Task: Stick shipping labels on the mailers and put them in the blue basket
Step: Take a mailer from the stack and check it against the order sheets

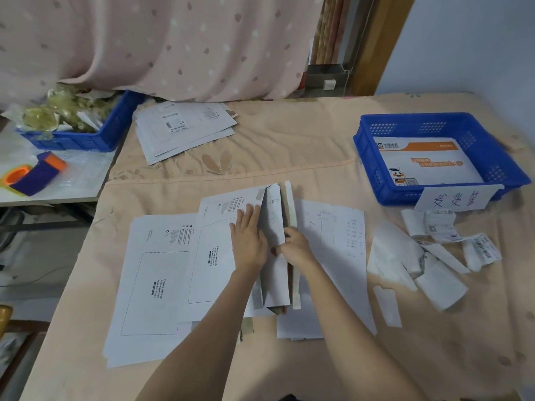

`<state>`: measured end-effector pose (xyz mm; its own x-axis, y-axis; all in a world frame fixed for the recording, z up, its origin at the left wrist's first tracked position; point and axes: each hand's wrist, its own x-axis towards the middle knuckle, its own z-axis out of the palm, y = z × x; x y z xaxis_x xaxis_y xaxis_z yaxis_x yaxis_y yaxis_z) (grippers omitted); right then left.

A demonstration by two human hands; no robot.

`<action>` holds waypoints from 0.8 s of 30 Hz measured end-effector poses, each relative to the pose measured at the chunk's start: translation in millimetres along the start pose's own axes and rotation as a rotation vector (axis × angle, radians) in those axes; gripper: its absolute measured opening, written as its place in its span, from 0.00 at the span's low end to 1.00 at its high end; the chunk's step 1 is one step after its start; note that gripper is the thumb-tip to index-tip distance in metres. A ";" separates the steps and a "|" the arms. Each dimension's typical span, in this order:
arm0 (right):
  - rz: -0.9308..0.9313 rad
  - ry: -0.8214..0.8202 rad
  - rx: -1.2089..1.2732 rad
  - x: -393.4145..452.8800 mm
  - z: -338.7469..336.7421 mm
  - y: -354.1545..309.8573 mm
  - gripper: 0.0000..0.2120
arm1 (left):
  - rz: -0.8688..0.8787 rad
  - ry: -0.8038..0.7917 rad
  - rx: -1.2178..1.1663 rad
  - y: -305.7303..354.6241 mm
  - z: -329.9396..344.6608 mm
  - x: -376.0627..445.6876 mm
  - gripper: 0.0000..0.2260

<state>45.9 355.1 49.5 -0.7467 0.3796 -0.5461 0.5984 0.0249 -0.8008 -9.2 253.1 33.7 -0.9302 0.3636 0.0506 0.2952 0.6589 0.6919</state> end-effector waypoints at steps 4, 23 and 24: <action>0.001 0.033 -0.078 -1.5 5.2 -3.5 0.21 | -0.007 0.010 -0.007 2.3 0.6 1.6 0.28; 0.005 0.044 -0.080 10.9 33.0 -3.8 0.16 | -0.051 0.016 -0.080 13.7 -1.0 5.4 0.28; 0.012 0.038 -0.110 12.2 32.8 -2.4 0.16 | -0.051 0.018 -0.077 14.1 -1.9 5.7 0.30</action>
<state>25.8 329.3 36.7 -0.7288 0.4152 -0.5445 0.6373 0.1204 -0.7612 -10.8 263.2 45.1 -0.9474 0.3189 0.0263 0.2306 0.6234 0.7472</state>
